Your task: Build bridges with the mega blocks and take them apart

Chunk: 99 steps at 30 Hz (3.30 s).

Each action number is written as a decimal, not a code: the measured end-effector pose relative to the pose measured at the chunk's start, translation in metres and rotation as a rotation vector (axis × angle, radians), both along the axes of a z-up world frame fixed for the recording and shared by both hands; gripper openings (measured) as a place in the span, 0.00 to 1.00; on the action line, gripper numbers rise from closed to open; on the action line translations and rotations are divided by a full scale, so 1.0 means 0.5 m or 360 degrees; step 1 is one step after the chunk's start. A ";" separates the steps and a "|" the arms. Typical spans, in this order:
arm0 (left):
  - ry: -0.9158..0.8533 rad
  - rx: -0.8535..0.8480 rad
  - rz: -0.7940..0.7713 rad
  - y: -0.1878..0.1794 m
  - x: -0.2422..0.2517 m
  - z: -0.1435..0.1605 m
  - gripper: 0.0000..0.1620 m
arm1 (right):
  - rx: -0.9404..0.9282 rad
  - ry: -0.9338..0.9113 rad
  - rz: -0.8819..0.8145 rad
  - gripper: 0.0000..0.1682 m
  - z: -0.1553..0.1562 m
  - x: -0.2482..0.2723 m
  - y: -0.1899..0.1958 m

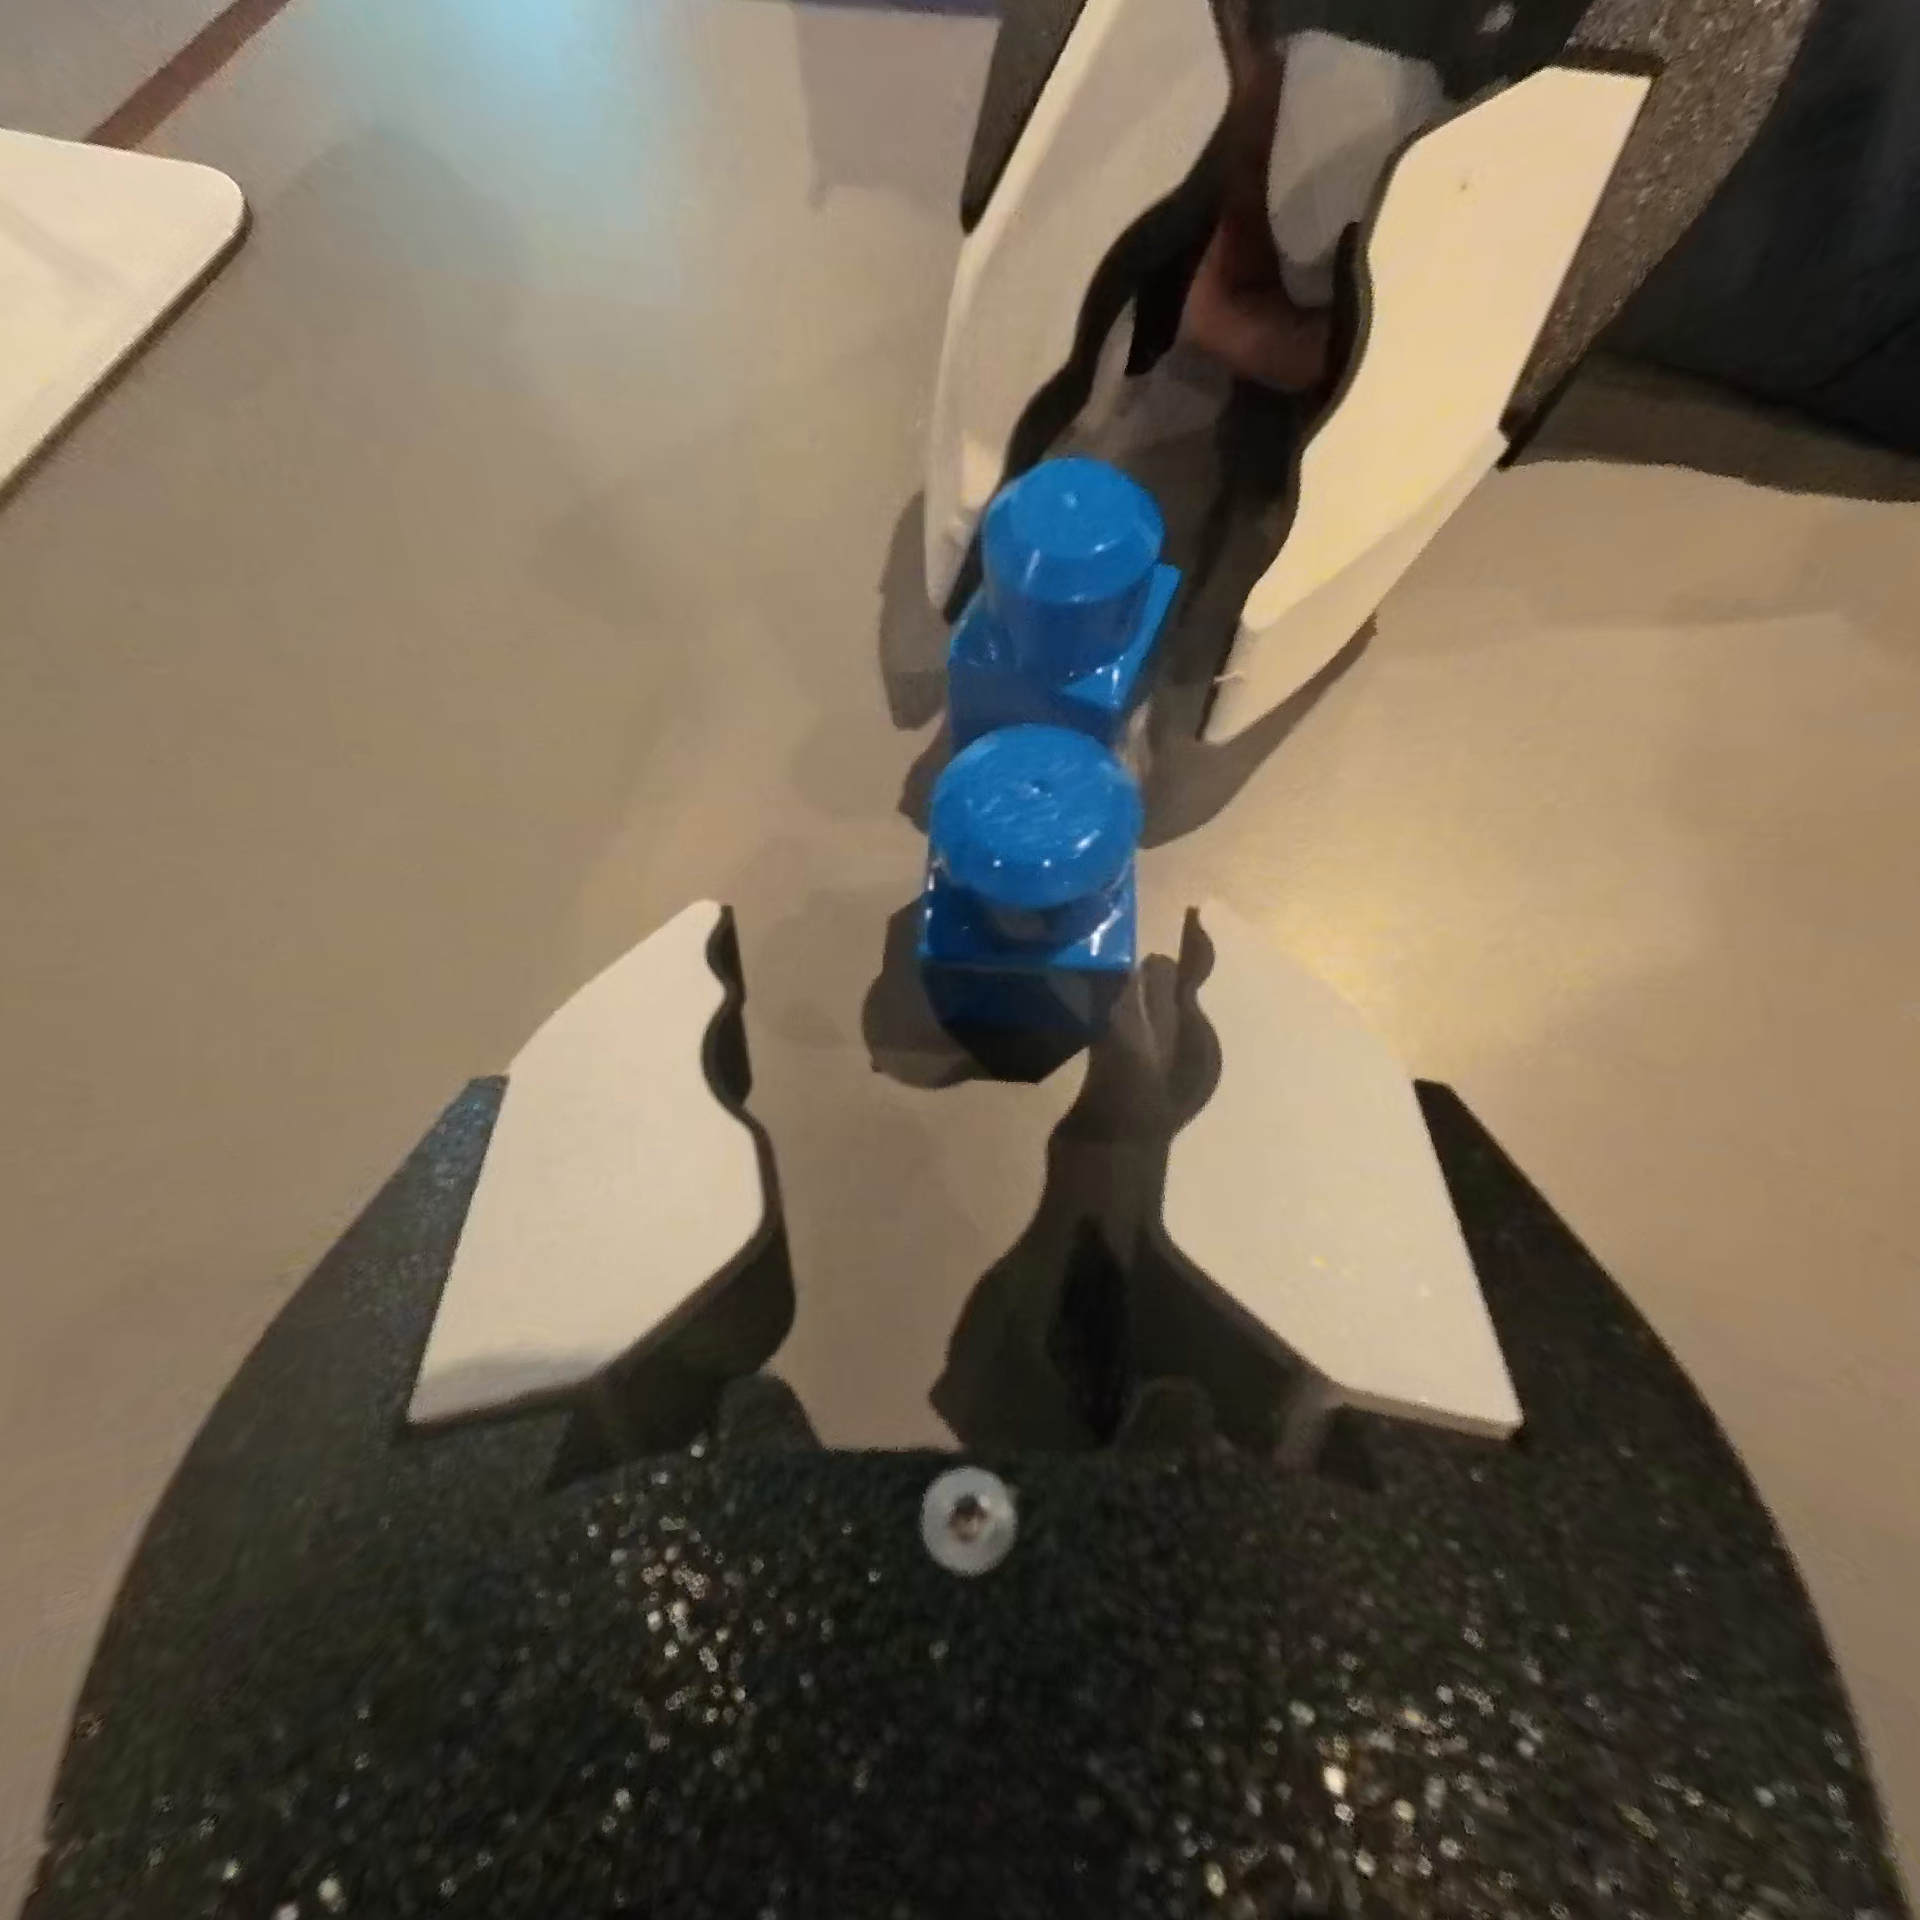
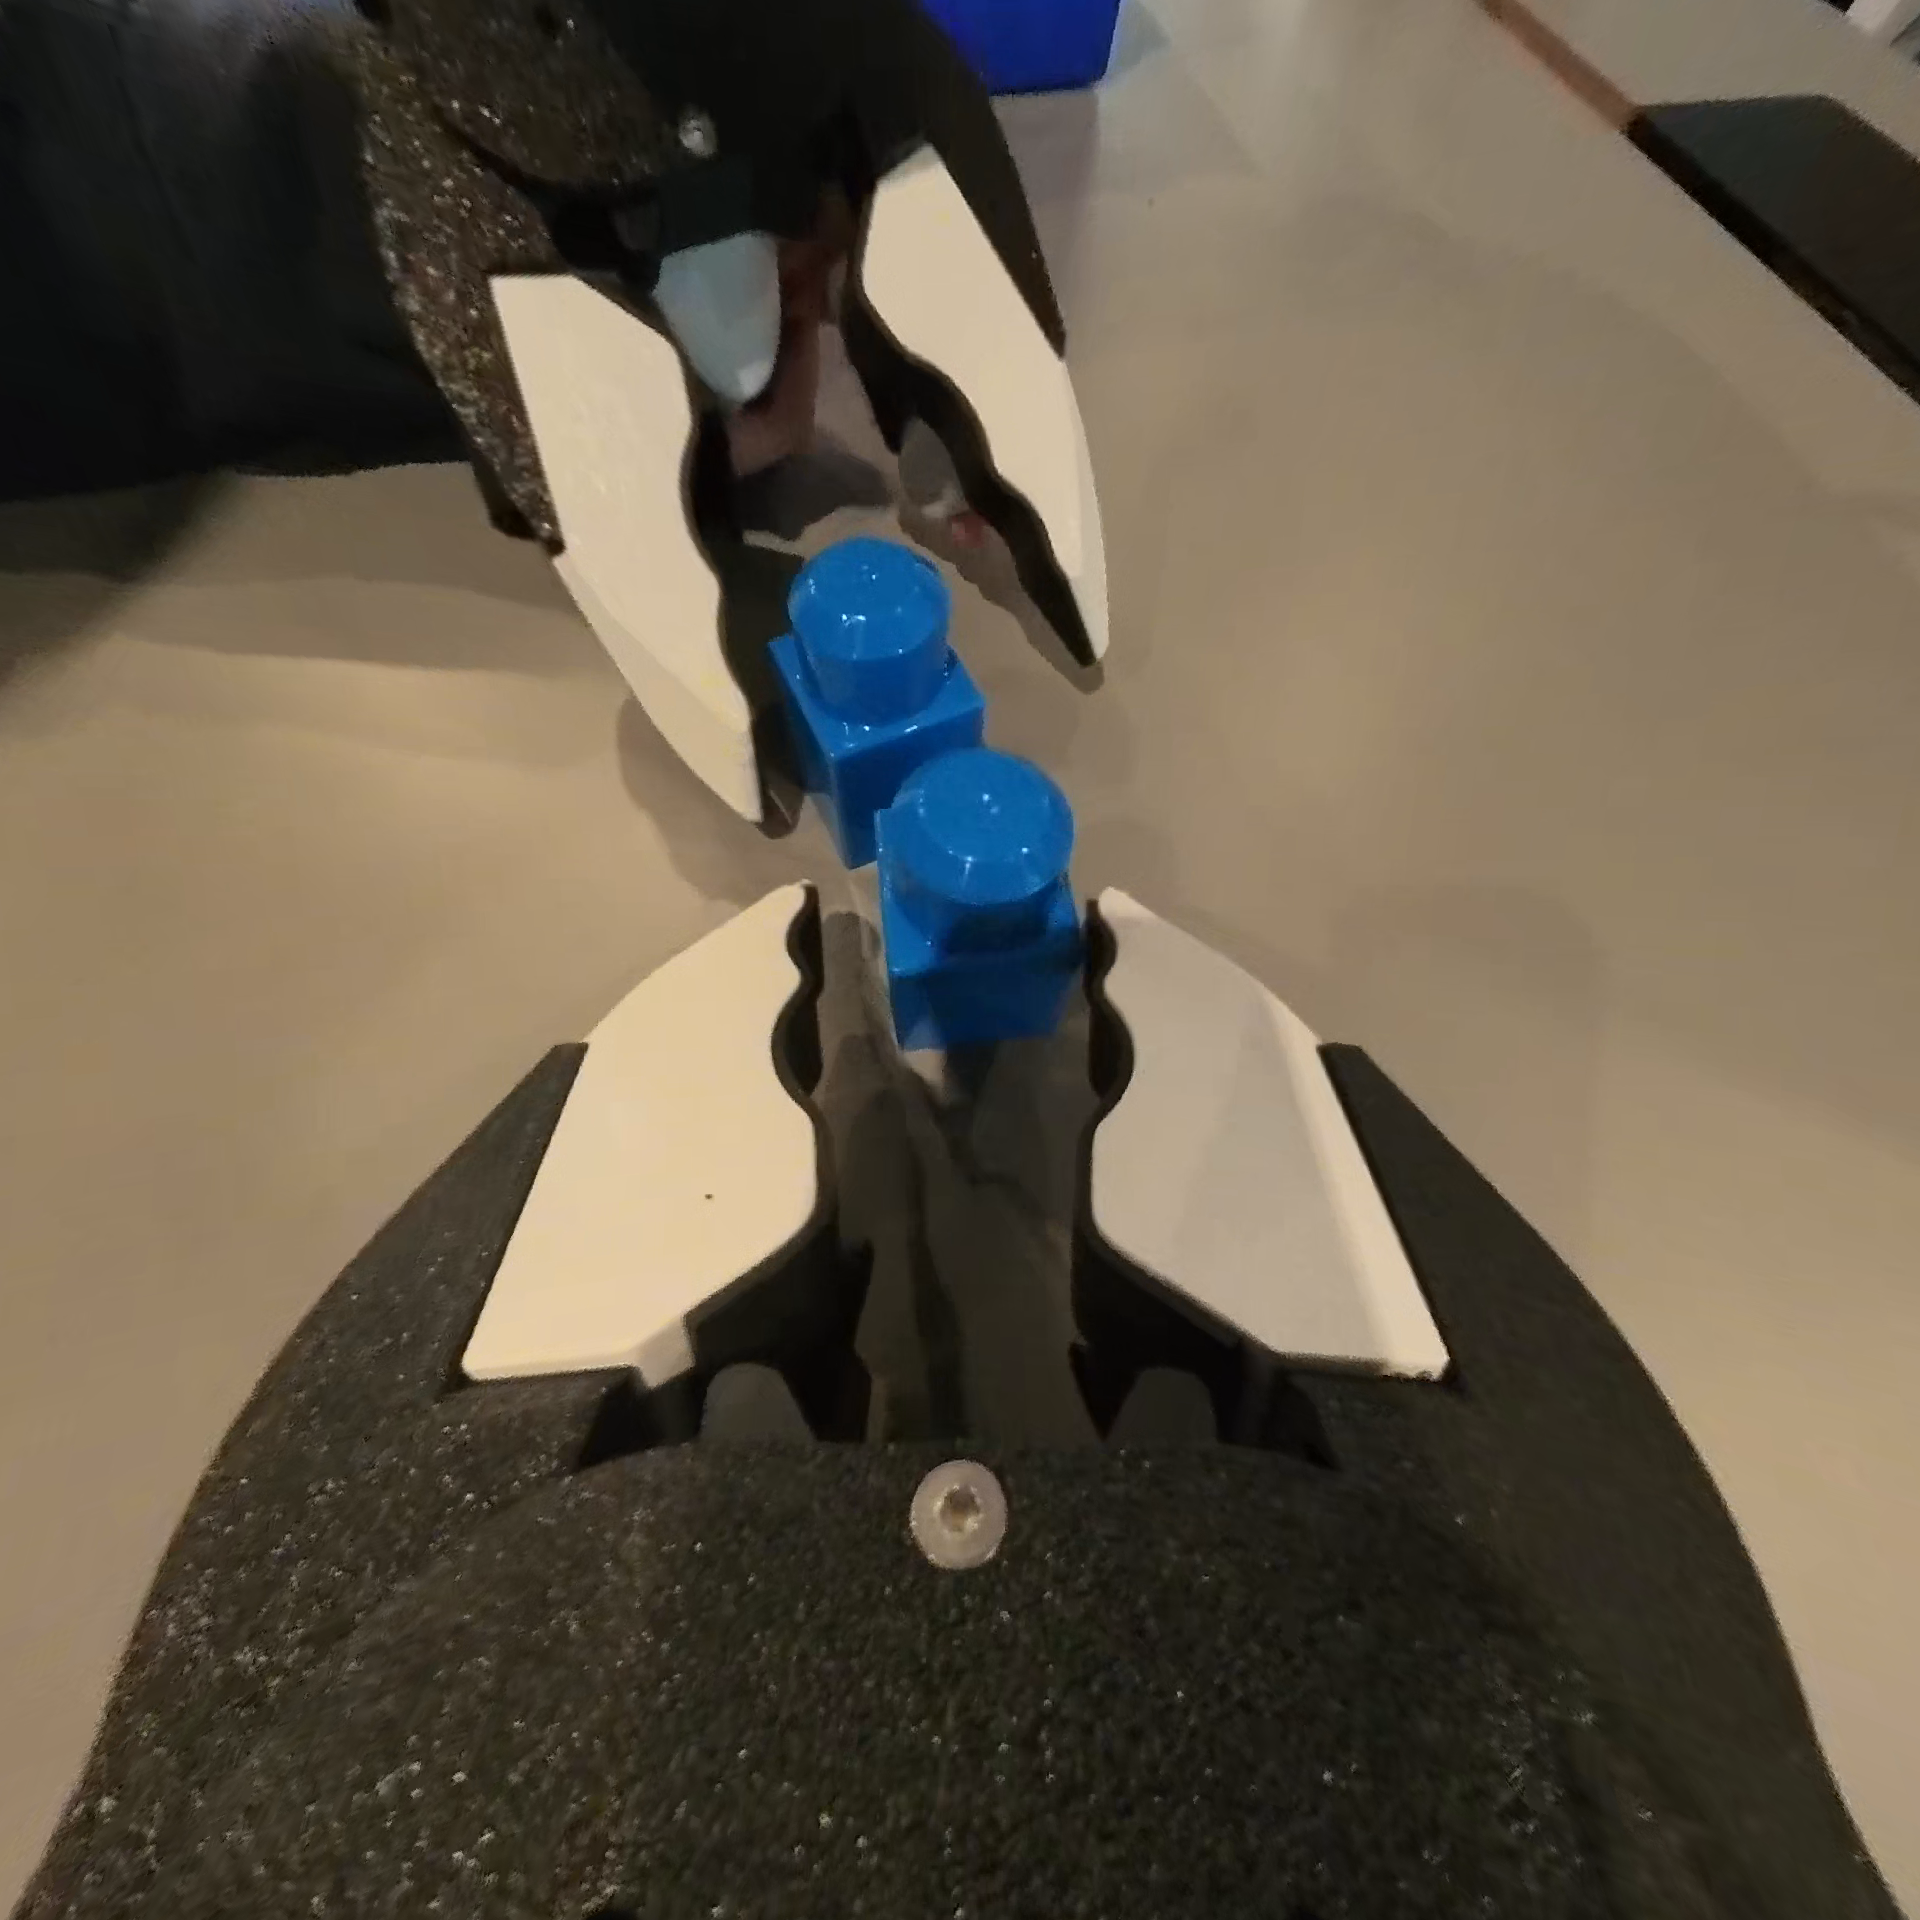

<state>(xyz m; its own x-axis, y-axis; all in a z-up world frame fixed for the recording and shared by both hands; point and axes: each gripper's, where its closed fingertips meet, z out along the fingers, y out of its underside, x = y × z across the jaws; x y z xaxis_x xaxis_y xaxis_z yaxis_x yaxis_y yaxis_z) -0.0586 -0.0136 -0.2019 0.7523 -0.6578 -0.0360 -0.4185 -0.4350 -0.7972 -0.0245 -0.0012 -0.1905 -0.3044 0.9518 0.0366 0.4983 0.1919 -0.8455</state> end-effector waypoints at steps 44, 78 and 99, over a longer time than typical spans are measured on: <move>-0.0130 0.0022 -0.0336 -0.044 0.036 0.019 0.21 | -0.0061 0.0030 0.0242 0.21 0.009 0.003 -0.049; -0.0095 -0.0137 -0.0158 -0.050 0.003 0.000 0.56 | -0.0250 0.0072 0.0203 0.38 0.028 0.035 -0.029; -0.0076 0.0309 0.1616 -0.039 0.049 0.063 0.83 | -0.0297 0.1098 -0.0096 0.20 0.186 0.020 0.083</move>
